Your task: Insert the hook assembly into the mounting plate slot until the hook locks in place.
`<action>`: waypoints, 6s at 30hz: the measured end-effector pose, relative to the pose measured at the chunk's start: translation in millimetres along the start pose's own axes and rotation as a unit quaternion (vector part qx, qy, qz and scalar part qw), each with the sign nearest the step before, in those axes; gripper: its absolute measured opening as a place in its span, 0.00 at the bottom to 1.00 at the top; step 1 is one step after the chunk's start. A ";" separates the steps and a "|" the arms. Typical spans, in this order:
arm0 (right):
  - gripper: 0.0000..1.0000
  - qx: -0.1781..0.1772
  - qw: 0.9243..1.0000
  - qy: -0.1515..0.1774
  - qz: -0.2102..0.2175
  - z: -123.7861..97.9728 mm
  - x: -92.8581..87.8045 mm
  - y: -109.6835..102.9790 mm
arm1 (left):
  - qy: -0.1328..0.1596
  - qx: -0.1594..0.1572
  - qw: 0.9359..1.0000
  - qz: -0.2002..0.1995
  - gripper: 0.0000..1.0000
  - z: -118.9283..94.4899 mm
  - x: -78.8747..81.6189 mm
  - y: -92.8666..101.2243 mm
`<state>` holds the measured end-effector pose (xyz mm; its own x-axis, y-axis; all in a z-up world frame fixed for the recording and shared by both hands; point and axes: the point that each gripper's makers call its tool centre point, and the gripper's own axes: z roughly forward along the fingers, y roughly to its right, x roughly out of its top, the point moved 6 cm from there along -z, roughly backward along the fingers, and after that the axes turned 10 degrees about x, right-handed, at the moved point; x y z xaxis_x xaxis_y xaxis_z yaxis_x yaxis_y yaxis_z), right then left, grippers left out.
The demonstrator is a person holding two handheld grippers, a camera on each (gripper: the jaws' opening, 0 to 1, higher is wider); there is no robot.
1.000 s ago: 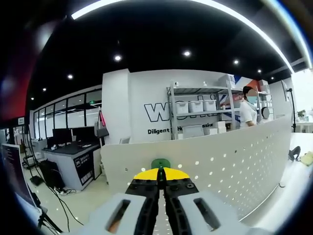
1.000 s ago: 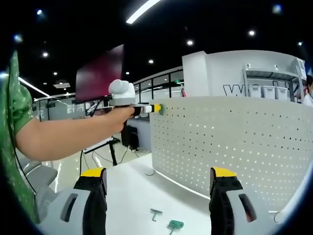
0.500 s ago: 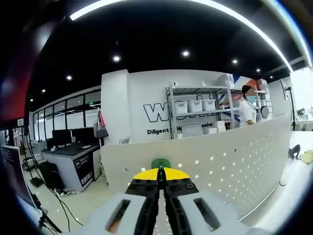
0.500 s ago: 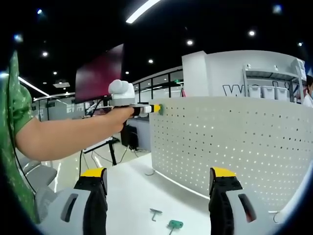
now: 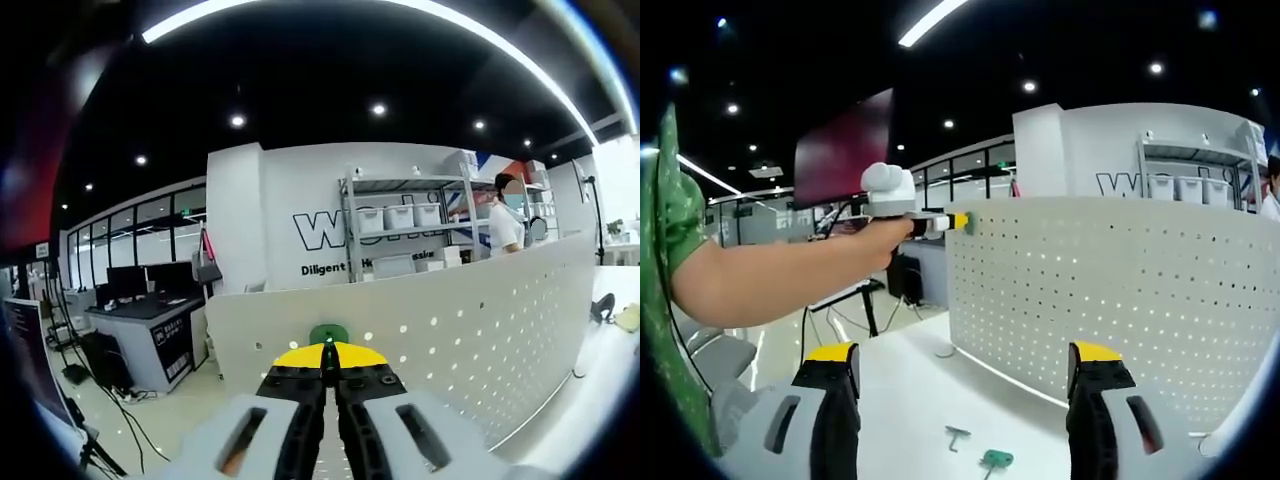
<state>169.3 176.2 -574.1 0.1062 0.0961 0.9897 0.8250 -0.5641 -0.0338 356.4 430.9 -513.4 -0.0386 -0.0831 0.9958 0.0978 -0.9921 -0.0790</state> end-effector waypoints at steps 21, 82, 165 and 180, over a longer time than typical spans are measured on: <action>0.87 0.002 1.000 -0.005 -0.002 1.2 -1.3 -1.6 | 0.001 -0.001 1.000 0.003 0.02 -0.4 -1.9 0.5; 0.86 0.004 1.000 -0.011 -0.003 0.5 -4.0 -2.3 | 0.002 0.006 1.000 0.026 0.03 6.9 -10.4 7.3; 0.86 0.001 1.000 0.003 -0.028 -22.1 15.4 -34.8 | -0.024 -0.085 0.996 -0.018 0.30 -134.2 -45.1 15.3; 0.86 -0.015 0.999 0.015 -0.027 -43.4 18.3 -43.6 | -0.079 -0.124 0.989 -0.009 0.30 -192.5 -87.3 31.1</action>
<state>111.2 166.9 -548.5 0.0446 0.1021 0.9938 0.8123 -0.5827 0.0234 171.4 389.1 -611.7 0.1190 -0.0685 0.9905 -0.1483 -0.9877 -0.0505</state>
